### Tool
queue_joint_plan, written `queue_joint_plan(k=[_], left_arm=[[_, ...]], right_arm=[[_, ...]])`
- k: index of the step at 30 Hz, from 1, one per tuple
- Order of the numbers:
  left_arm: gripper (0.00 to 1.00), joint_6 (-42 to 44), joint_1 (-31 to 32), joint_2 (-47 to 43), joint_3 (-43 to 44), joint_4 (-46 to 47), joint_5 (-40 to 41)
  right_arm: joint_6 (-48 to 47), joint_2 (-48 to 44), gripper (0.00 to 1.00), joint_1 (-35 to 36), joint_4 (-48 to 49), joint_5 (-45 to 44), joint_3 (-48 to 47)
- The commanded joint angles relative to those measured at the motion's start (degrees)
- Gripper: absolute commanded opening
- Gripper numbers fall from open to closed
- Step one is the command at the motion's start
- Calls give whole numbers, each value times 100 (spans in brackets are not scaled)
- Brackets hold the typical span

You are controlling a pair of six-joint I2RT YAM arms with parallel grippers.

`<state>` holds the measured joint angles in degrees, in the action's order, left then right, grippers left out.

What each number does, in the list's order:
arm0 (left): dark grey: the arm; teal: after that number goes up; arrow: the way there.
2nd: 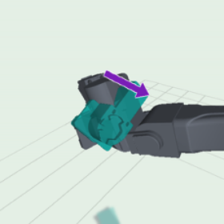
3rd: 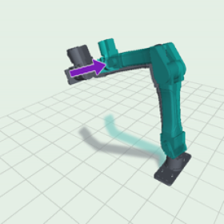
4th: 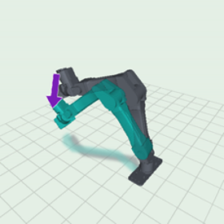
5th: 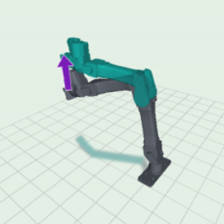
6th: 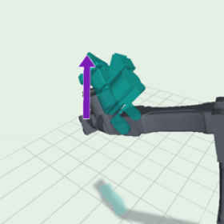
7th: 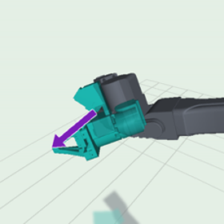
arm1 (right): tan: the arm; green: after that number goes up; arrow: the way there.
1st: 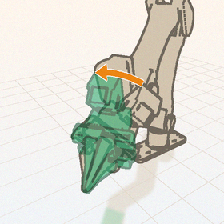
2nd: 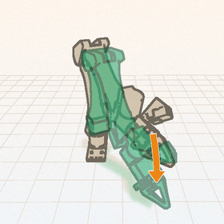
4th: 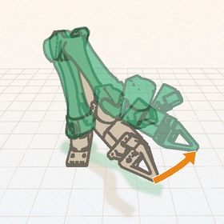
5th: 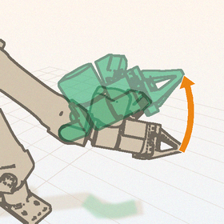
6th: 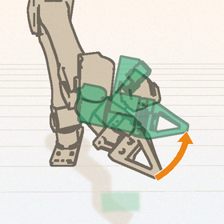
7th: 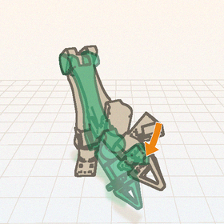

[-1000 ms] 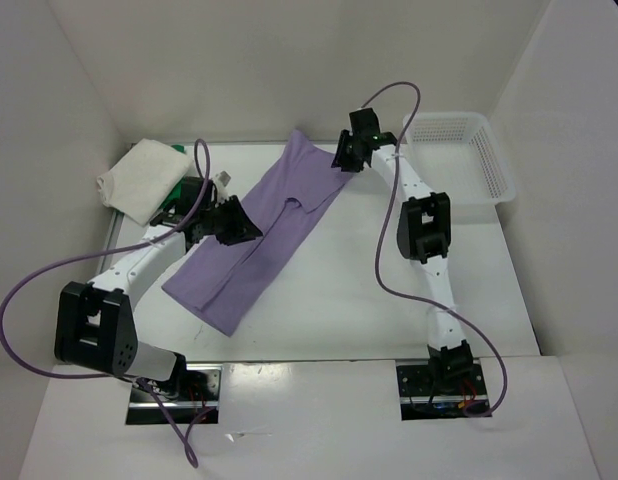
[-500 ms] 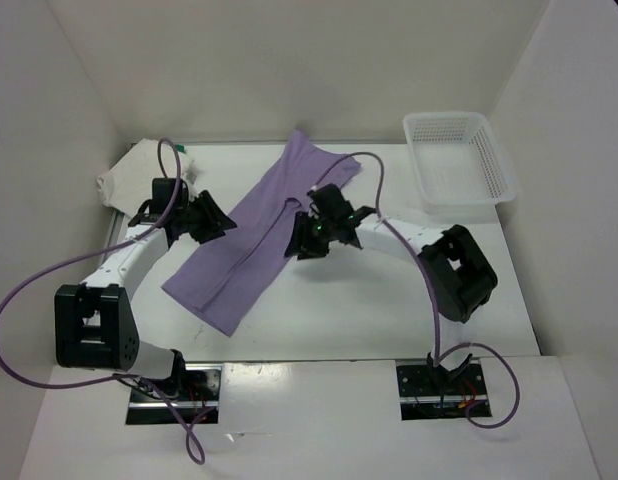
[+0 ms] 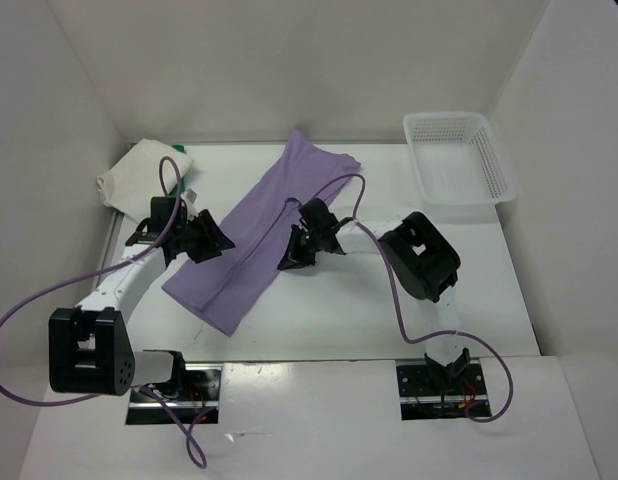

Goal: Fold and stack the t-shirts
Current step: Rotate the tshirt 90 degrees

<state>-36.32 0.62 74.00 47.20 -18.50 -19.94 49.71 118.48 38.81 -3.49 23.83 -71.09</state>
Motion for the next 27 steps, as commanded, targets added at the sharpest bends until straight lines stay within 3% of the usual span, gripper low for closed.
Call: queue_joint_plan(k=[1,11,13,14,15,17,21,24,27], left_arm=[[56,230,-1,-105,-97,-13,-96],[57,213,315,26,-211,-66,-589],[57,213,473,79,-264,-127,-721],[58,213,570,80,-264,-232,-721],[58,213,814,158,-325,-302,-774],[58,213,1140,281,-378,-557,-774],[54,11,2237,571,-378,-1005,-582],[53,-174,2713,738,-552,-1155,-519],[53,-305,2785,809,-668,-1103,-606]], right_arm=[[-5,202,0,-188,60,-204,-274],[-2246,-1818,0,-1972,-1927,-249,1315],[-2413,-2012,8,-2307,-2217,-64,1378],[-2414,-2091,28,-2307,-2218,-63,1526],[-2318,-2196,42,-2307,-2218,-63,1624],[-1924,-2635,57,-2307,-2165,-2,1974],[-1193,-3714,57,-2307,-2104,-379,2678],[-526,-4270,57,-2194,-2165,-554,3205],[228,-4964,54,-1826,-2410,-835,3592]])
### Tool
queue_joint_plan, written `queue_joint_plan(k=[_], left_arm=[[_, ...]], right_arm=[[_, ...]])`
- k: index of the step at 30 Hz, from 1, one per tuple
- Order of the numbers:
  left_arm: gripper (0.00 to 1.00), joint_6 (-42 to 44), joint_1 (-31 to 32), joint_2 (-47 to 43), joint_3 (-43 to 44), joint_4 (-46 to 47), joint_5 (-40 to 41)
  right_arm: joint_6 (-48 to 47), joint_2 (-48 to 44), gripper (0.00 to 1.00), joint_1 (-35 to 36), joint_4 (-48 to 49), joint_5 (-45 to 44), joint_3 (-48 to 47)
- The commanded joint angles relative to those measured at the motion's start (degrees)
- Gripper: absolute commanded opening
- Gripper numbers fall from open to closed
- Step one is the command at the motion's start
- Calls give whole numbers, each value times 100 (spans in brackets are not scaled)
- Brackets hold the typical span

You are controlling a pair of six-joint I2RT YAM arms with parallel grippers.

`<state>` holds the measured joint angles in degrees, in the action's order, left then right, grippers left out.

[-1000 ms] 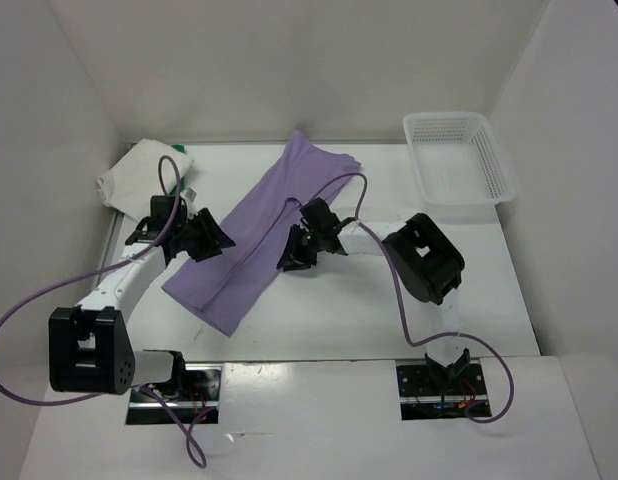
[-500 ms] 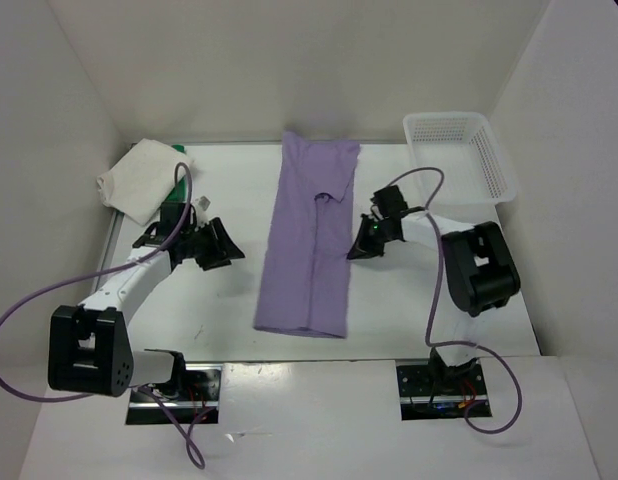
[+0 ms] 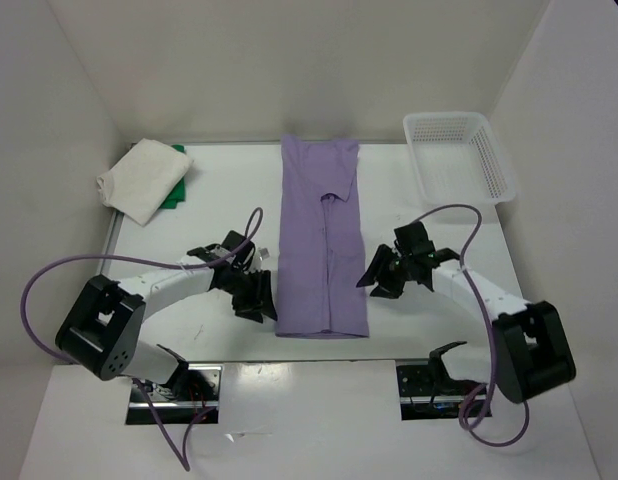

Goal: Fold and stack the t-shirts
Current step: Rotate the tshirt 90 degrees, then grab the bottom of the folded rectangular tshirt with both arms

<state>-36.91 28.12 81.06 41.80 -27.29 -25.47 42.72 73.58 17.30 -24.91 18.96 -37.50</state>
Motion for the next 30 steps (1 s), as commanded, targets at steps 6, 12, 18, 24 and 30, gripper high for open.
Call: queue_joint_plan(k=[6,12,18,24,30], left_arm=[[53,-352,167,323,-312,12,-185],[55,-414,168,639,-383,311,-300],[57,-536,168,666,-164,514,-432],[51,-826,168,341,-374,636,-379],[41,-774,168,789,-374,760,-730]], right_arm=[[2220,-1749,44,906,-700,-394,1347],[2732,-2462,42,1030,-480,-174,1982],[2619,-2226,42,1083,-427,-454,1974],[2557,-2067,43,1083,-235,-525,1974],[2452,-1901,31,1083,-50,-464,2027]])
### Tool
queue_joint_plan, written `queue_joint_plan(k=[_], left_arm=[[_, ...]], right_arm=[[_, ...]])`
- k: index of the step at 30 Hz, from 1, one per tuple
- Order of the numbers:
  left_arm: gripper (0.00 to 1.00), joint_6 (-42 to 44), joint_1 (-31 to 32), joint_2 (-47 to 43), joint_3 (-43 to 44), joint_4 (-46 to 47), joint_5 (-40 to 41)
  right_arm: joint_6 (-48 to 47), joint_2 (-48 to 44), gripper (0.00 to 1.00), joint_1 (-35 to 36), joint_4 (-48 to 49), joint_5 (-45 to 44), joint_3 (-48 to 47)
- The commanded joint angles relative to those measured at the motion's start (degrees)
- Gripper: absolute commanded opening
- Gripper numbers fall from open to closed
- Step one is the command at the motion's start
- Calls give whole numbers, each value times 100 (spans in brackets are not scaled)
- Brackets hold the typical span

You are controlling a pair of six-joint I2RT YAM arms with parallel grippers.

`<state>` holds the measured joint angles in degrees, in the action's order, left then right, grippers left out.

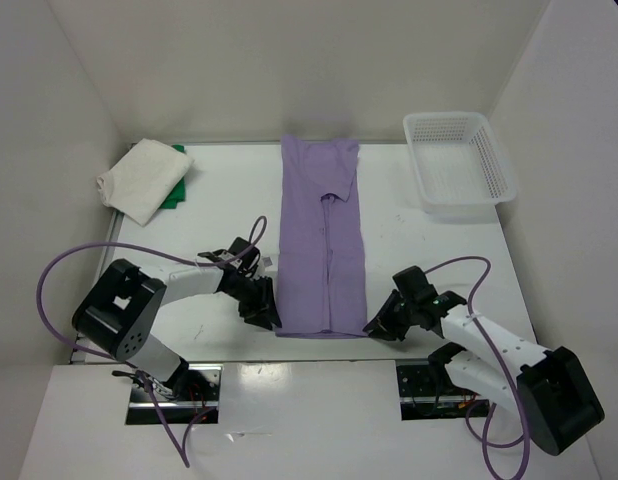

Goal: Fold and stack the t-shirts
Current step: Grab the bottom of the folded rectangular tshirt with both arms

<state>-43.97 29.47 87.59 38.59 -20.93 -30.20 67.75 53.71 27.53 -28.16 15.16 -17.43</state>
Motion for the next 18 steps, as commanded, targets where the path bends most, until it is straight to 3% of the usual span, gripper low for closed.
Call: queue_joint_plan(k=[1,10,13,15,18], left_arm=[[40,-68,32,188,-53,124,-259],[26,-16,269,346,8,186,-391],[7,-16,269,346,-44,133,-391],[0,-16,269,198,-97,2,-391],[0,107,269,-179,78,-455,-391]], right_arm=[[-51,148,29,60,276,-83,20],[-165,438,9,261,408,22,-330],[-165,552,0,454,408,22,-331],[-43,552,0,621,294,75,-383],[-41,342,0,895,-214,128,-900]])
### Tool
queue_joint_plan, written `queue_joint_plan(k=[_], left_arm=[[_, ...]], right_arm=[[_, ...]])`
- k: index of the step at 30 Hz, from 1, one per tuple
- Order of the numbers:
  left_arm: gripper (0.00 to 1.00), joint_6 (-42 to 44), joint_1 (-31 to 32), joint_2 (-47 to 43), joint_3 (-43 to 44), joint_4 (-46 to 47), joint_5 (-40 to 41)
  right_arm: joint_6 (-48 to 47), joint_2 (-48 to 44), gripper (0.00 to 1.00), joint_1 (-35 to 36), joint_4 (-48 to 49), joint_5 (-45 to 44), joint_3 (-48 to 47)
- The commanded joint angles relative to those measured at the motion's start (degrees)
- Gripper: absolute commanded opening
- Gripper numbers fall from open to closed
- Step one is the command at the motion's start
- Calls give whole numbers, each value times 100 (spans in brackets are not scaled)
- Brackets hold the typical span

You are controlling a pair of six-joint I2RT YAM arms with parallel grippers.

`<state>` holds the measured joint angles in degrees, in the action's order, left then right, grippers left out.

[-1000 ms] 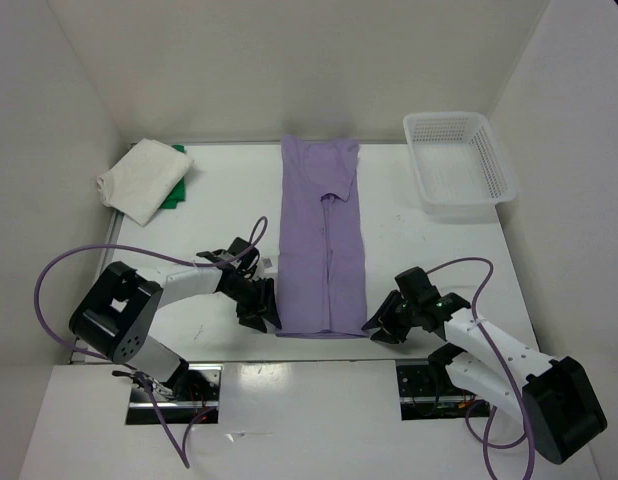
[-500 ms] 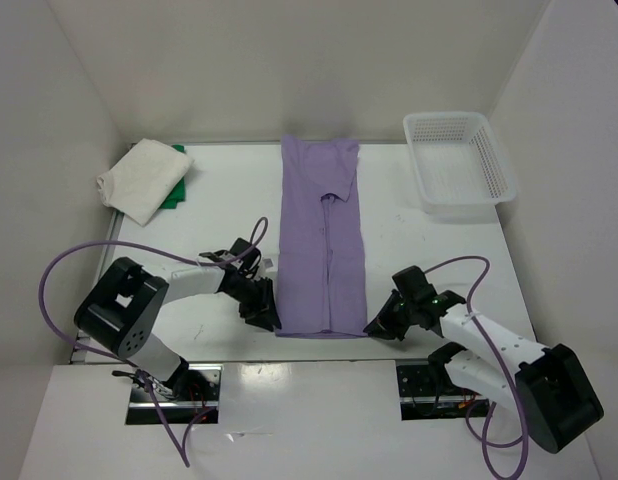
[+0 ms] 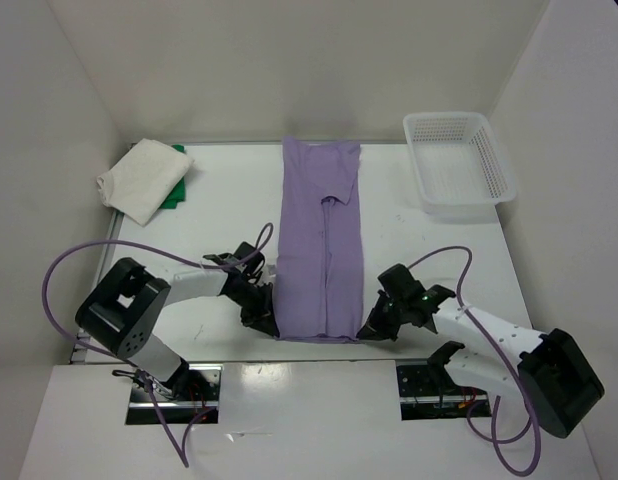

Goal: Fold and stack the t-shirts
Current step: Grab the bottom of the folded rectangular tshirt with both arms, then fold the folded rectangular tshirt in 1/3 of the way

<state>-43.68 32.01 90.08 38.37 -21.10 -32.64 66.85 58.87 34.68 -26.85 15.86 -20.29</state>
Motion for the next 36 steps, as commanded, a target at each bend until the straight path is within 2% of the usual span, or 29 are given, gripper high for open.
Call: queue_joint_plan(k=[1,3,5,8,14,17,22,27,32,36], left_arm=[[0,79,-80,-552,196,-586,-146],[0,79,-492,-885,416,-930,-146],[0,332,-1053,-826,855,-1202,-146],[0,387,-1433,-599,1477,-1203,-76],[0,255,-1680,437,2656,-501,197],[0,79,-1680,1000,3333,-105,433],[0,-53,-1864,1905,4177,168,803],[0,-53,-1979,2645,5020,238,909],[1,-53,-1979,3199,5417,414,970],[8,-141,-1979,3673,5830,730,769]], right_arm=[[-22,-226,0,180,-521,-12,-773],[-259,-227,0,41,-996,-152,-1228],[-812,-53,0,-530,-1077,-153,-1581],[-1620,290,0,-1328,-1016,-65,-1986],[-2904,2214,0,-2113,-357,-222,-3628],[-3264,3190,0,-2298,-206,-399,-4655],[-3512,4411,0,-2422,65,-452,-5537],[-3574,5142,0,-2483,207,-495,-6381],[-3688,5976,0,-2483,154,-653,-6988],[-3688,6251,0,-2535,13,-830,-7409]])
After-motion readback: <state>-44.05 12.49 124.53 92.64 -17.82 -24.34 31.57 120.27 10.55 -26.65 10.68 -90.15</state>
